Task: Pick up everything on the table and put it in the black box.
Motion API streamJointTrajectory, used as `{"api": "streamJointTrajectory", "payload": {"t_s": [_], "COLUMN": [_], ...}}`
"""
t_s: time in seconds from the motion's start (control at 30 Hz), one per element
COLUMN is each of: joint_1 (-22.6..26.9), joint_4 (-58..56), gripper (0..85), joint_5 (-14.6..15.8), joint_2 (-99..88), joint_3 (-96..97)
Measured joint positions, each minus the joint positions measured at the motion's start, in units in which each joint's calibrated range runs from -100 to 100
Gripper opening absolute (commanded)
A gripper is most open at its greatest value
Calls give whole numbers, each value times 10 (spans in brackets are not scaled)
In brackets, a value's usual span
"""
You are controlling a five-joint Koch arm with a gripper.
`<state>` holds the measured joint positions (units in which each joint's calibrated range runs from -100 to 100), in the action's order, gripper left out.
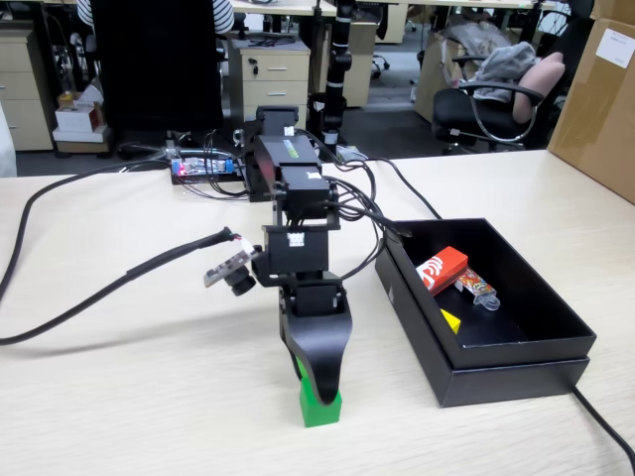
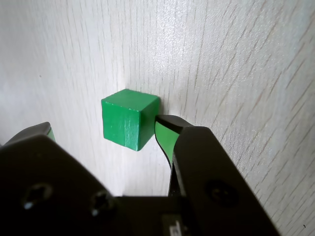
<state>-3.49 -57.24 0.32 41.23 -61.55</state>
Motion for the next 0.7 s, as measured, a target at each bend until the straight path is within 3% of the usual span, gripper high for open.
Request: {"api": "streamJointTrajectory", "payload": {"t_s": [0.53, 0.63, 0.67, 0.7], "joint_1": [0, -1, -1, -1], "joint_4": [30, 30, 30, 31], "gripper": [410, 302, 209, 174], "joint_5": [0, -2, -4, -5], "joint_2": [42, 51, 51, 52], "joint_3": [-10, -12, -12, -12]}}
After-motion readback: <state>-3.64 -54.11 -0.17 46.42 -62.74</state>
